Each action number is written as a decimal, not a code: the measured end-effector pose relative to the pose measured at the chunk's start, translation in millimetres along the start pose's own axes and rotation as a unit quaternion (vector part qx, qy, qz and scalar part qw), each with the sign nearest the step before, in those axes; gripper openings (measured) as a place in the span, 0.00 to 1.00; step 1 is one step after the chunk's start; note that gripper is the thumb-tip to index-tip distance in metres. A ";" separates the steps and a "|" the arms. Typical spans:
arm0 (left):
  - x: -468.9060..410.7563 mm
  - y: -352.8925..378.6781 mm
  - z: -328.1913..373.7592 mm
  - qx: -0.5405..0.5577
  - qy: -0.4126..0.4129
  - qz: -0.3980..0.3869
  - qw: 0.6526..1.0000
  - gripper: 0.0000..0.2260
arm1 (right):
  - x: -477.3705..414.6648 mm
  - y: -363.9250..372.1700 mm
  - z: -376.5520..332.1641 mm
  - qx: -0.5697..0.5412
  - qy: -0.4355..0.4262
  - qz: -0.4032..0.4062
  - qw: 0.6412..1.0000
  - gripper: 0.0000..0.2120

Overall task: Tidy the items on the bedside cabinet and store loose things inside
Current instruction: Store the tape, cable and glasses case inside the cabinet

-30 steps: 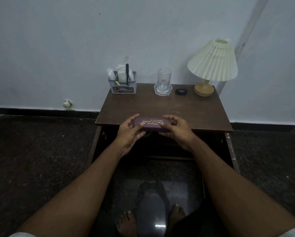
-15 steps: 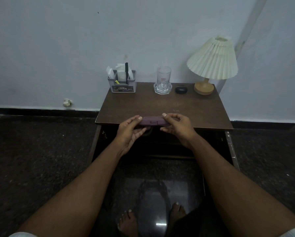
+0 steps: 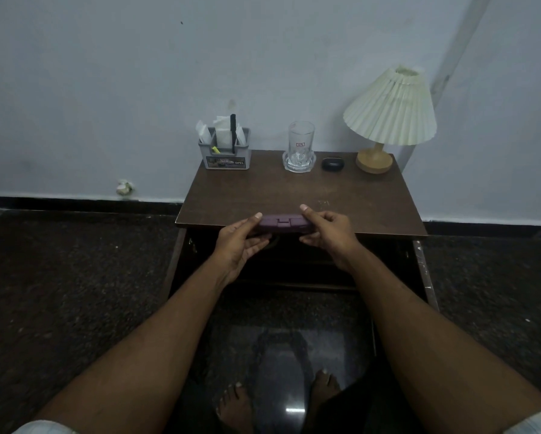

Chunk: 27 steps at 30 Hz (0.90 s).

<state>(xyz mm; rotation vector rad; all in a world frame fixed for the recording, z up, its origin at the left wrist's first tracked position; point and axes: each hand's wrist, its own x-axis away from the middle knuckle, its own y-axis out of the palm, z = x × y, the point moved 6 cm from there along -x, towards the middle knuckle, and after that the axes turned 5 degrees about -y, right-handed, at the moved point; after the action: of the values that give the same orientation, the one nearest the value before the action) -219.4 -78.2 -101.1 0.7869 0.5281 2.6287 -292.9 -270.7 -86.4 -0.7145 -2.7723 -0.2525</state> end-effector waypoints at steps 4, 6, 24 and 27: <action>8.6 4.1 -5.9 0.053 -0.017 0.012 0.998 0.16 | 8.7 -2.0 1.1 -0.029 0.041 -0.002 0.999 0.17; 13.1 6.8 -11.8 0.073 -0.026 0.007 0.997 0.19 | 16.9 -5.9 1.8 -0.041 0.073 0.001 0.996 0.10; 20.3 30.9 -131.6 -0.050 -0.142 0.053 0.987 0.21 | 47.3 -100.3 47.6 0.206 0.262 -0.005 0.943 0.05; 6.6 38.6 -144.7 -0.064 -0.123 0.084 0.987 0.21 | 44.2 -110.7 53.8 0.257 0.287 -0.035 0.922 0.07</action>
<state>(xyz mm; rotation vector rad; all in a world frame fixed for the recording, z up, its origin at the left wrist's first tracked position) -316.7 -145.1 -193.6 1.1366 0.2327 2.6293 -396.3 -334.1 -135.5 -0.3324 -2.1547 0.2222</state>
